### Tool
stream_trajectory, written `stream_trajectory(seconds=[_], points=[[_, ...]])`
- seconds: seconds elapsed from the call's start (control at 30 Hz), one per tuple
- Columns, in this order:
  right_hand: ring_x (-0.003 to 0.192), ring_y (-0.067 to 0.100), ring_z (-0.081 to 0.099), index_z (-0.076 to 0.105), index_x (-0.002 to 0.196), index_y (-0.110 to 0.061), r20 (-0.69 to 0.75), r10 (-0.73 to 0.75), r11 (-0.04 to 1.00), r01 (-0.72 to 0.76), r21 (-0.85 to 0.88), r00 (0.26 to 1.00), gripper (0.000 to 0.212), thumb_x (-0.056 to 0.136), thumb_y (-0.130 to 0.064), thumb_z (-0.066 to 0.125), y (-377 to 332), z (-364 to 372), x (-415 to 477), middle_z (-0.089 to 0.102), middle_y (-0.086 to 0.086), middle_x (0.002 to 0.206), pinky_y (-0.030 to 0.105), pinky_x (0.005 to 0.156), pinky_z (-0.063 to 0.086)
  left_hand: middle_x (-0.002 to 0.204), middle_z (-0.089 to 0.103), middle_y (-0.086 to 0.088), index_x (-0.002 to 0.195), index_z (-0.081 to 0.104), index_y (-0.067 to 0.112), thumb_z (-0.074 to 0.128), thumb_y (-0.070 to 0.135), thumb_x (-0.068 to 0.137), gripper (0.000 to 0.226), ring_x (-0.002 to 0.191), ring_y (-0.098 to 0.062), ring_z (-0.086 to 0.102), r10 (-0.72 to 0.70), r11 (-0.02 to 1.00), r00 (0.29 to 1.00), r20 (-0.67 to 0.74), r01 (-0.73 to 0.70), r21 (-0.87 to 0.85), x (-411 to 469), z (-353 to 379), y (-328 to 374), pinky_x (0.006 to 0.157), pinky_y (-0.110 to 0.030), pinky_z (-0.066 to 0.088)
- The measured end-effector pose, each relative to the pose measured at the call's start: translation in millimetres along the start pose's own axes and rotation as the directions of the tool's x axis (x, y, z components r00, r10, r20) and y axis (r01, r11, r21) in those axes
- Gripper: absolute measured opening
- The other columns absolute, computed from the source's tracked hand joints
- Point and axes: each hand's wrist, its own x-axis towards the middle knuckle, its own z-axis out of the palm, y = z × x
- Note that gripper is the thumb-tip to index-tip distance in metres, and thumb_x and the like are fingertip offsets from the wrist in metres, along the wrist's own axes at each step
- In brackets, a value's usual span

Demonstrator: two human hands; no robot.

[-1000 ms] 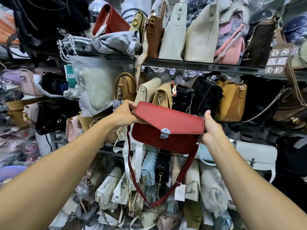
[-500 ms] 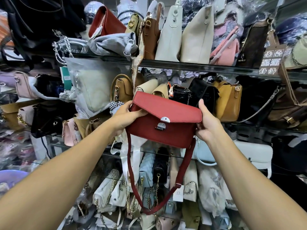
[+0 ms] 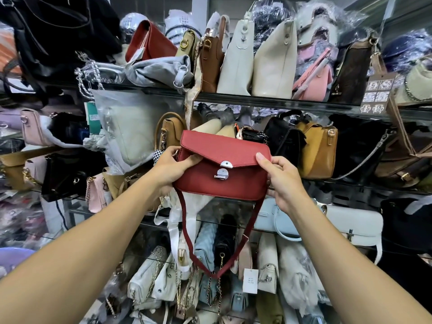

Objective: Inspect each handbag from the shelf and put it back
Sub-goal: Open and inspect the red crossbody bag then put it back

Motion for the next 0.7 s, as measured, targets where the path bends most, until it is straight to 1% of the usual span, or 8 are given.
stream_trajectory(seconds=[0.07,0.17,0.23,0.33,0.47,0.53,0.63,0.7], points=[[0.074,0.017,0.058,0.059,0.081,-0.020,-0.015,-0.006,1.000,0.006,-0.001,1.000,0.027,0.087,-0.034,0.081,1,2,0,0.061,-0.002,0.082,0.041,0.073,0.047,0.118,0.072,-0.009,0.133,0.054,0.011,0.093,0.031,0.056,0.089,0.101,-0.022,0.072,-0.015,1.000,0.998,0.065,0.014,0.019,0,-5,1,0.077,-0.032,0.061],[0.069,0.016,0.055,0.057,0.077,-0.019,-0.027,-0.036,0.999,0.035,-0.014,0.999,0.028,0.086,-0.027,0.082,6,4,1,0.061,0.000,0.080,0.034,0.067,0.048,0.118,0.073,-0.006,0.130,0.056,0.014,0.104,0.031,0.032,0.111,0.106,-0.020,0.072,-0.050,0.992,0.982,0.184,0.027,0.124,-1,-15,0,0.088,-0.034,0.059],[0.069,0.016,0.052,0.055,0.074,-0.018,-0.032,-0.064,0.997,0.062,-0.035,0.997,0.031,0.085,-0.024,0.083,8,5,2,0.058,0.002,0.078,0.028,0.060,0.044,0.117,0.074,-0.004,0.125,0.059,0.017,0.104,0.033,0.024,0.112,0.109,-0.019,0.071,-0.066,0.988,0.970,0.233,0.030,0.153,-1,-18,-1,0.095,-0.037,0.057],[0.062,0.014,0.049,0.051,0.070,-0.017,-0.029,-0.110,0.992,0.108,-0.070,0.994,0.036,0.084,-0.019,0.084,10,6,2,0.058,0.000,0.072,0.021,0.047,0.039,0.115,0.076,-0.001,0.123,0.064,0.018,0.102,0.044,0.034,0.100,0.108,-0.019,0.072,-0.063,0.993,0.972,0.225,0.040,0.107,-4,-13,0,0.096,-0.037,0.055],[0.059,0.012,0.056,0.047,0.070,-0.016,0.002,-0.169,0.979,0.168,-0.117,0.986,0.039,0.084,-0.011,0.083,9,5,1,0.063,0.001,0.073,0.021,0.046,0.043,0.112,0.077,-0.001,0.124,0.067,0.018,0.093,0.053,0.057,0.079,0.106,-0.020,0.073,-0.071,0.997,0.981,0.180,0.068,0.021,-9,-5,3,0.092,-0.036,0.058],[0.066,0.017,0.061,0.046,0.070,-0.015,0.012,-0.188,0.973,0.188,-0.133,0.982,0.039,0.085,-0.006,0.081,7,4,1,0.067,0.005,0.082,0.026,0.053,0.049,0.112,0.077,-0.001,0.125,0.066,0.019,0.090,0.048,0.062,0.073,0.106,-0.019,0.073,-0.085,0.996,0.983,0.165,0.081,0.026,-9,-4,2,0.090,-0.035,0.058],[0.083,0.024,0.065,0.044,0.068,-0.013,0.018,-0.207,0.966,0.207,-0.157,0.978,0.041,0.085,-0.001,0.080,6,2,1,0.069,0.012,0.102,0.043,0.076,0.055,0.115,0.076,-0.001,0.126,0.064,0.020,0.097,0.045,0.053,0.084,0.104,-0.018,0.074,-0.077,0.997,0.987,0.138,0.073,0.031,-6,-5,-5,0.092,-0.038,0.058],[0.087,0.022,0.068,0.043,0.067,-0.013,0.020,-0.214,0.962,0.214,-0.168,0.977,0.042,0.085,0.001,0.079,7,2,0,0.071,0.011,0.113,0.046,0.083,0.056,0.115,0.076,-0.001,0.127,0.063,0.020,0.099,0.047,0.046,0.092,0.105,-0.020,0.073,-0.070,0.997,0.991,0.111,0.067,0.036,-3,-7,-9,0.096,-0.041,0.057]])
